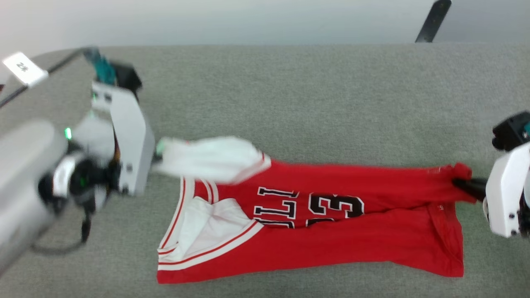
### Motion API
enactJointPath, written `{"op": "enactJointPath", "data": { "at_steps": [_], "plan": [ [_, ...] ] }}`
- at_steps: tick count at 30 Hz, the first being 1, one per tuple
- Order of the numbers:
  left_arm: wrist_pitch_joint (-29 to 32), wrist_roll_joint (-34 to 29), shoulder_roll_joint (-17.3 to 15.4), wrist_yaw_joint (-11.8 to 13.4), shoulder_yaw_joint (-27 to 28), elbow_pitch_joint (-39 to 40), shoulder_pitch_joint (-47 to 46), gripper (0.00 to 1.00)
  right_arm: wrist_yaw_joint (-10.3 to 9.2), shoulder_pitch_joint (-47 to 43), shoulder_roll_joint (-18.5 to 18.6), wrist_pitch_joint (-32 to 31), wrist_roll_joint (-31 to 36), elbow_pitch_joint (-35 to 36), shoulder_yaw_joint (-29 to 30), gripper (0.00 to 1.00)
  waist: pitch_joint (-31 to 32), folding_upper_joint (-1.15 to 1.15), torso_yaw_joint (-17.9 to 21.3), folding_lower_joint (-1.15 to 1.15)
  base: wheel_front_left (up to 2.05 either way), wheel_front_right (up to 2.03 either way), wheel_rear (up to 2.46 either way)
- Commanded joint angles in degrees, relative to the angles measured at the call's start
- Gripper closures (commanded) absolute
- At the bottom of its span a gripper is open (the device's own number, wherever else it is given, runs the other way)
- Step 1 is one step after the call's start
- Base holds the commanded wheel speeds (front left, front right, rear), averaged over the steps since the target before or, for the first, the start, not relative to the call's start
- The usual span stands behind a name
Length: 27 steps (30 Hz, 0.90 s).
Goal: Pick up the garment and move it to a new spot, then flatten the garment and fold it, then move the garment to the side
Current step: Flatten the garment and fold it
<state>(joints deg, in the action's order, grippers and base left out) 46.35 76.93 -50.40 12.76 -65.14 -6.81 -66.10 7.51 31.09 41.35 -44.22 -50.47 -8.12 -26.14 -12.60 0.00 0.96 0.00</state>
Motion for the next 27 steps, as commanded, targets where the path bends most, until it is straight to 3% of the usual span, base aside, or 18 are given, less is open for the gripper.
{"op": "enactJointPath", "data": {
  "at_steps": [1, 6, 9, 13, 14, 15, 16, 17, 19, 20, 21, 27],
  "plan": [
    [-0.36, 1.12, -2.02, 2.72, -0.2, 4.03, 3.21, 1.0, -0.06, -3.0, -0.12, -0.43, -0.26, 1.16, 1.81, 1.0, 1.46, 0.0, -1.31, 0.0, 0.0, 0.0, 0.0],
    [-2.35, 3.24, -5.47, 8.09, -1.22, 12.77, 9.98, 1.0, -0.06, -9.92, -1.98, -2.12, 1.4, 4.23, 6.0, 1.0, 1.52, 0.0, -1.64, 0.0, 0.0, 0.0, 0.0],
    [-3.6, 3.82, -4.83, 8.79, -2.23, 13.47, 12.91, 1.0, -0.06, -12.53, -3.94, -2.96, 2.75, 5.38, 7.79, 1.0, 1.45, 0.0, -1.59, 0.0, 0.0, 0.0, 0.0],
    [-5.28, 3.77, -3.17, 7.85, -3.0, 11.04, 15.13, 1.0, -0.06, -14.25, -6.7, -4.11, 4.26, 6.35, 8.9, 1.0, 1.4, 0.0, -1.25, 0.0, 0.0, 0.0, 0.0],
    [-5.85, 3.76, -2.73, 7.69, -2.84, 10.21, 15.31, 0.86, -0.06, -14.32, -7.14, -4.47, 4.67, 6.55, 9.08, 1.0, 1.4, 0.0, -1.13, 0.0, 0.0, 0.0, 0.0],
    [-6.08, 4.79, -2.13, 7.48, -2.54, 9.51, 15.81, 0.82, -0.06, -14.42, -7.47, -4.8, 5.01, 6.62, 9.22, 1.0, 1.47, 0.0, -1.06, 0.0, 0.0, 0.0, 0.0],
    [-6.0, 4.56, -2.03, 7.26, -2.79, 8.93, 15.94, 0.78, -0.06, -14.48, -7.89, -5.19, 5.39, 6.77, 9.3, 0.87, 1.55, 0.0, -0.91, 0.0, 0.0, 0.0, 0.0],
    [-6.02, 4.14, -2.04, 7.22, -2.95, 8.37, 15.79, 0.71, -0.06, -14.58, -8.25, -5.43, 5.91, 6.82, 9.55, 0.65, 1.65, 0.0, -0.81, 0.0, 0.0, 0.0, 0.0],
    [-6.09, 5.19, -1.71, 7.26, -2.44, 7.7, 15.97, 0.5, -0.06, -14.96, -8.77, -6.22, 6.59, 6.98, 10.16, 0.0, 2.07, 0.0, -0.77, 0.0, 0.0, 0.0, 0.0],
    [-5.67, 5.04, -1.87, 7.37, -2.61, 7.55, 15.91, 0.13, -0.06, -15.27, -8.94, -6.75, 6.81, 7.24, 10.29, 0.0, 2.39, 0.0, -0.75, 0.0, 0.0, 0.0, 0.0],
    [-5.48, 5.35, -2.12, 7.65, -2.56, 7.48, 15.88, 0.0, -0.06, -15.36, -9.08, -7.16, 6.83, 7.55, 10.71, 0.0, 2.74, 0.0, -0.75, 0.0, 0.0, 0.0, 0.0],
    [-4.88, 5.79, -3.01, 8.2, -2.2, 8.56, 15.58, 0.0, -0.06, -16.28, -9.16, -10.11, 7.46, 9.79, 12.54, 0.0, 4.84, 0.0, -0.81, 0.0, 0.0, 0.0, 0.0]
  ]
}}
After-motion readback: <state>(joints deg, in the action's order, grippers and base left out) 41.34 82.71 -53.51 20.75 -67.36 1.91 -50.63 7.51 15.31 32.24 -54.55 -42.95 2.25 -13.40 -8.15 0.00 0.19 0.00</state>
